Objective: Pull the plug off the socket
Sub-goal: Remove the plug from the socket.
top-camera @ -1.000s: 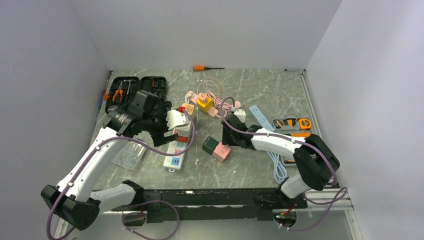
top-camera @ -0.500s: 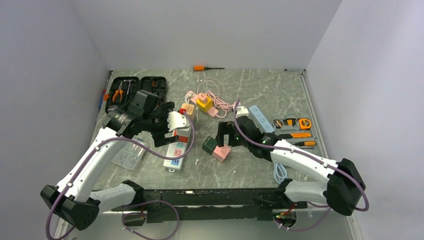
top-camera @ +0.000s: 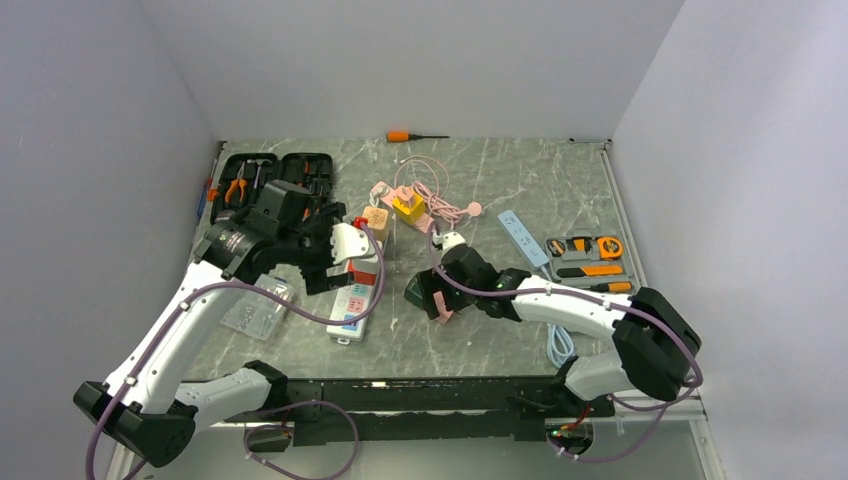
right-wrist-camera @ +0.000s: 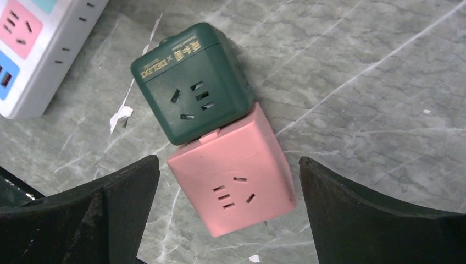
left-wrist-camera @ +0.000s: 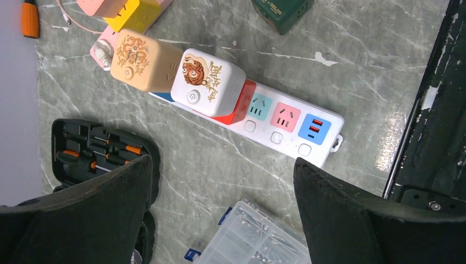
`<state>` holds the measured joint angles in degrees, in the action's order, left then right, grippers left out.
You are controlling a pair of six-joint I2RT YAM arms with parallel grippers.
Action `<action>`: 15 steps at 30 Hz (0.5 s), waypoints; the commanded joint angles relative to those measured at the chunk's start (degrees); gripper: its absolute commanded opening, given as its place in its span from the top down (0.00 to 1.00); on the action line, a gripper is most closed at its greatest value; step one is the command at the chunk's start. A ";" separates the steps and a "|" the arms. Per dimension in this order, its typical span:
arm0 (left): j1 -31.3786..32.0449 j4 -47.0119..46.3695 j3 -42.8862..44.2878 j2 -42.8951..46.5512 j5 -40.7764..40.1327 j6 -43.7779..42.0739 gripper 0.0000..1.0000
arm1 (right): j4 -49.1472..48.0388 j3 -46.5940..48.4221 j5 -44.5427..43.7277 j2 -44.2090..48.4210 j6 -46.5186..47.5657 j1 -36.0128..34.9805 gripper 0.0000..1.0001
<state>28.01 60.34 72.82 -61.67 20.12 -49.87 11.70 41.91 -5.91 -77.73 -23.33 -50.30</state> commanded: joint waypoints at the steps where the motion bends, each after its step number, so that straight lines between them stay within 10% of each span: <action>1: 0.27 0.59 2.33 0.69 2.79 -0.53 0.00 | -3.31 0.81 -0.45 -1.67 2.60 -2.47 0.00; 11: 2.05 -5.90 -2.60 2.50 9.46 -2.13 0.01 | -1.58 0.90 -2.01 -6.20 -0.16 -3.69 0.14; 15: 3.71 -8.11 -7.13 4.58 12.93 -4.61 0.01 | -1.40 1.38 -3.68 -5.97 -0.56 -3.75 0.48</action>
<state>30.13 56.07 69.10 -59.70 27.24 -51.27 11.38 42.19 -7.25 -83.90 -22.92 -53.93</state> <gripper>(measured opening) 0.994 0.678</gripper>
